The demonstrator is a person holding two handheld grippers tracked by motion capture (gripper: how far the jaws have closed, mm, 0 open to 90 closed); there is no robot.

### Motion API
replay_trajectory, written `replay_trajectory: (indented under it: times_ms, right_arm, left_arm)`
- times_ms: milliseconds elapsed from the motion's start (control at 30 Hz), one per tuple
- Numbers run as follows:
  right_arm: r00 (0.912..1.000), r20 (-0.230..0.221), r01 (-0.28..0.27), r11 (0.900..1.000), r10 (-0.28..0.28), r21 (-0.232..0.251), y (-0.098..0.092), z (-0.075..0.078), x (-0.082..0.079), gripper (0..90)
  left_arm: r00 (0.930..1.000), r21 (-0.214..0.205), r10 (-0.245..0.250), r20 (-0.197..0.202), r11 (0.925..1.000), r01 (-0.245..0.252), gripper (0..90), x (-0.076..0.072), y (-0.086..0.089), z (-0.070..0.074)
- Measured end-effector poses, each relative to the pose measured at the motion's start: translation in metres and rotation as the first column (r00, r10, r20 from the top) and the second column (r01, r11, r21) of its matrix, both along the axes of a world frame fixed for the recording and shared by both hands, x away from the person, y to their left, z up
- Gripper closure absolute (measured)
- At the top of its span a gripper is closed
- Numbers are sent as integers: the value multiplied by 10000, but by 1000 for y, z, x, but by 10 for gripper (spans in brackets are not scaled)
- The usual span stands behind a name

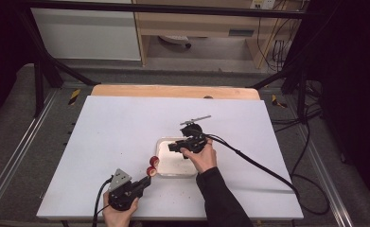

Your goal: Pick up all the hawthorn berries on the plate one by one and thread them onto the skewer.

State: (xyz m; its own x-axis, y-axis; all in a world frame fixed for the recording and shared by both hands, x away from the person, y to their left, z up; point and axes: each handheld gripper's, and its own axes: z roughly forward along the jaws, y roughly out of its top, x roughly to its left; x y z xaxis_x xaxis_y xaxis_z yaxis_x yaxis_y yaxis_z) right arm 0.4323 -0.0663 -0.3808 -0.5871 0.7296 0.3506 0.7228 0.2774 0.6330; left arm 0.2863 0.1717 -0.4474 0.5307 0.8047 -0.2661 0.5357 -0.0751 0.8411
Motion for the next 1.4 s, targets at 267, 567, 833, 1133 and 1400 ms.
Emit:
replay_trajectory:
  times_ms: [267,567,833,1133,1400]
  right_arm:
    - [9898,858,856,9559,-1138,2808,-26,-1,-17,614]
    - [9468,1723,1414,8323,-2718,5360,-42,-15,-37,614]
    - [9392,1923,1266,8075,-2845,5761,-40,-16,-45,615]
    - [9444,1811,1221,8038,-2746,5822,-38,-19,-47,615]
    - [9465,1797,1167,8037,-2679,5835,-38,-20,-47,615]
  left_arm:
    - [9998,-440,-29,214,9990,38,880,-6,-23,4]
    - [9991,-716,-53,419,9974,83,880,-10,-49,9]
    - [9988,-784,19,479,9969,18,880,-8,-56,10]
    - [9984,-864,140,540,9962,-92,881,-7,-56,10]
    - [9986,-842,143,507,9964,-100,881,-6,-56,9]
